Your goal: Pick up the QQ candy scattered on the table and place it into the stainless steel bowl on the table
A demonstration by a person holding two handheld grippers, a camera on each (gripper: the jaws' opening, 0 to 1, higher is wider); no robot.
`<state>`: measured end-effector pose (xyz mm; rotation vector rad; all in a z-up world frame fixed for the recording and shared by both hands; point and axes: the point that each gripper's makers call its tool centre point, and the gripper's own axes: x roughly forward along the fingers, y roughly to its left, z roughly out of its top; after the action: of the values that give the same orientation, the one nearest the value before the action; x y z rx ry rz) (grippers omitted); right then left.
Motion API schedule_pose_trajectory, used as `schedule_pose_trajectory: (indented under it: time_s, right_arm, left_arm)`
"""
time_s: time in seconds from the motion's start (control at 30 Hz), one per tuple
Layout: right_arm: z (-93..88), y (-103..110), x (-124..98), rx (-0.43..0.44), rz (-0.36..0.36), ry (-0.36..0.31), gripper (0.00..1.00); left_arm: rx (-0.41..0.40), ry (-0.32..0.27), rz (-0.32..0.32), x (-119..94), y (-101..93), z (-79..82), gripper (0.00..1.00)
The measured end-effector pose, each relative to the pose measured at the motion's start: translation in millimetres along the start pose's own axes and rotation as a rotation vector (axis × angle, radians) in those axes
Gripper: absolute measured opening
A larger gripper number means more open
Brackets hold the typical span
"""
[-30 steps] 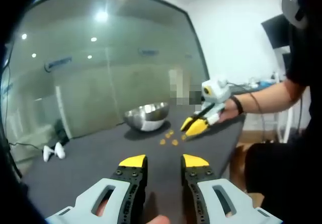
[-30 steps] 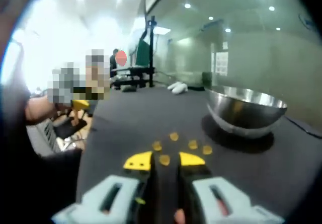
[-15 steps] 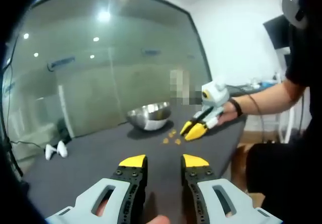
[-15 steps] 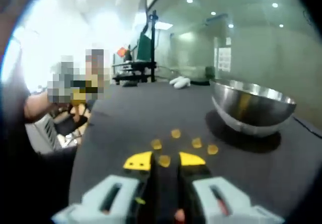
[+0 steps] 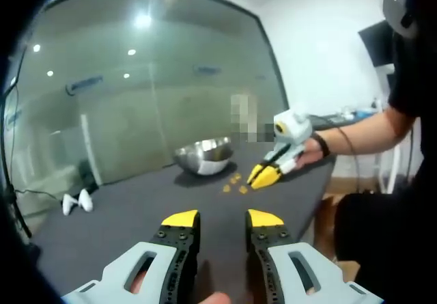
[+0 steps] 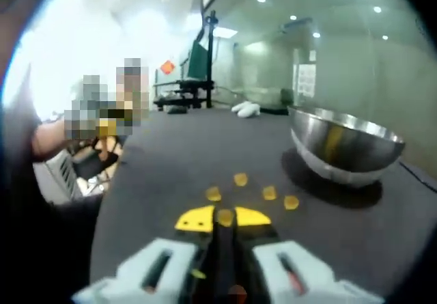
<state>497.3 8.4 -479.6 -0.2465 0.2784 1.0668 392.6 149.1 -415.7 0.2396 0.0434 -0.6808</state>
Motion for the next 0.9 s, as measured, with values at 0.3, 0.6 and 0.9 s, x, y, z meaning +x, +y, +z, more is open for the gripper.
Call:
schedule_pose_trajectory:
  time_s: [0.3, 0.6, 0.9]
  right_arm:
    - [-1.2, -3, 2, -0.003, -0.003, 0.0, 0.09]
    - [-1.3, -4, 1, -0.013, -0.005, 0.015, 0.09]
    - [45.5, -22, -22, -0.052, -0.044, -0.07, 0.09]
  left_arm:
    - [0.002, -0.006, -0.002, 0, -1.6, 4.2, 0.28]
    - [0.008, -0.002, -0.008, 0, -3.7, 5.2, 0.28]
    - [0.011, -0.003, -0.005, -1, -2.4, 6.7, 0.28]
